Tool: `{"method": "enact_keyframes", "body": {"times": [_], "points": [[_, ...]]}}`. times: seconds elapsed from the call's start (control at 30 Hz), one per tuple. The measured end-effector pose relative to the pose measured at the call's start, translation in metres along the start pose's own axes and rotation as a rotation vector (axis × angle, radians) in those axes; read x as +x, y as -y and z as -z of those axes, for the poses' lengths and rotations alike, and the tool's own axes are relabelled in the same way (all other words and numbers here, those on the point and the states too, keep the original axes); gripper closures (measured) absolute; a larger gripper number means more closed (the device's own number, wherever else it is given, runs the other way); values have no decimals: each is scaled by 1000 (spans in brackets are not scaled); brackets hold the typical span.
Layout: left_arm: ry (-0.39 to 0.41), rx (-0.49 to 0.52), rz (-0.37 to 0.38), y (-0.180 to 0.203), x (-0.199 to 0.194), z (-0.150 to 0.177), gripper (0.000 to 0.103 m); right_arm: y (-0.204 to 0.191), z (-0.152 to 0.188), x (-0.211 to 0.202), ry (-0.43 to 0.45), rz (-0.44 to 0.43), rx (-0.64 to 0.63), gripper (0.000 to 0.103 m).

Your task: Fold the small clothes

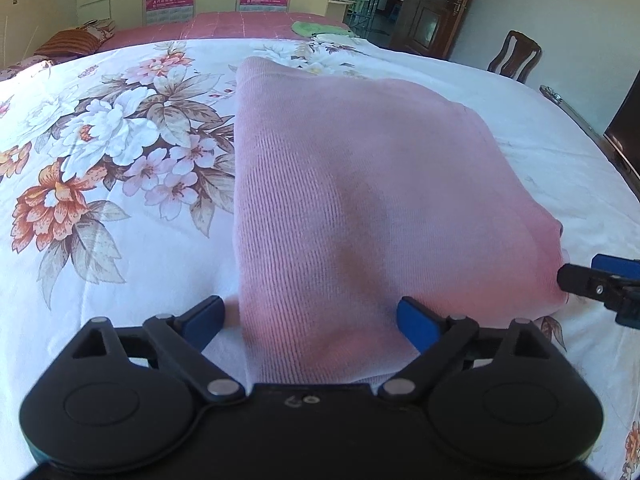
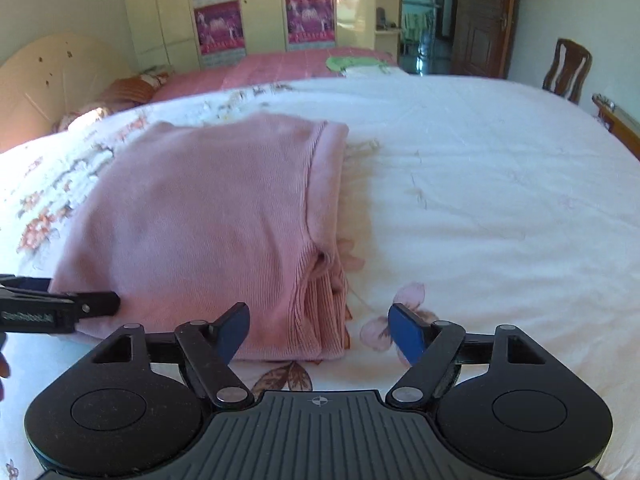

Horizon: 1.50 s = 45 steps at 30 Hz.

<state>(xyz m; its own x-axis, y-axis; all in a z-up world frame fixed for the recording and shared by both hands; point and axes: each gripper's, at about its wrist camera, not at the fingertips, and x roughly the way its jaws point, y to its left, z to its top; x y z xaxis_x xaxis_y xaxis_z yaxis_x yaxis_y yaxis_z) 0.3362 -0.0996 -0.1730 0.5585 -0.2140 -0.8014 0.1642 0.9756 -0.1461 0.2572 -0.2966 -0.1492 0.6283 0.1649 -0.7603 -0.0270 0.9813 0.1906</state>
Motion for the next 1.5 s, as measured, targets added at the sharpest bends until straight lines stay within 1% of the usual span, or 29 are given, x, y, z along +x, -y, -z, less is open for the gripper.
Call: {"method": "enact_keyframes", "body": {"times": [0.1,0.2,0.33,0.5,0.63,0.9,1.0,1.03,1.2,1.27,1.3,1.33,1.43,1.5], "points": [[-3,-26,9,-1,-5,-5,10,5,-12,4,2,-44,36,27],[35,-28,3,0,-16,-12,10,13,-23,10,3,-84,96,27],[75,-51,-8,-3,-24,-27,9,17,-33,19,9,-92,92,27],[81,-100,-36,-15,-13,-49,9,21,-49,38,7,-110,102,27],[69,-140,-30,-24,1,-60,9,26,-60,55,-11,-129,114,27],[36,-129,52,-20,31,-71,10,41,-71,90,-61,-171,164,27],[12,-142,110,-21,42,-73,19,45,-69,99,-78,-201,183,27],[8,-148,122,-21,45,-74,20,46,-69,101,-74,-203,182,27],[1,-138,136,-16,53,-77,21,41,-69,105,-63,-259,157,27],[2,-129,142,-14,49,-78,27,37,-69,104,-67,-273,141,27],[8,-118,143,-13,47,-79,31,36,-70,104,-73,-289,139,40],[11,-108,140,-12,47,-79,32,36,-70,104,-80,-293,133,50],[4,-115,142,-14,53,-79,32,40,-70,108,-81,-302,153,50],[8,-111,131,-11,55,-80,32,35,-73,108,-81,-286,145,50]]}}
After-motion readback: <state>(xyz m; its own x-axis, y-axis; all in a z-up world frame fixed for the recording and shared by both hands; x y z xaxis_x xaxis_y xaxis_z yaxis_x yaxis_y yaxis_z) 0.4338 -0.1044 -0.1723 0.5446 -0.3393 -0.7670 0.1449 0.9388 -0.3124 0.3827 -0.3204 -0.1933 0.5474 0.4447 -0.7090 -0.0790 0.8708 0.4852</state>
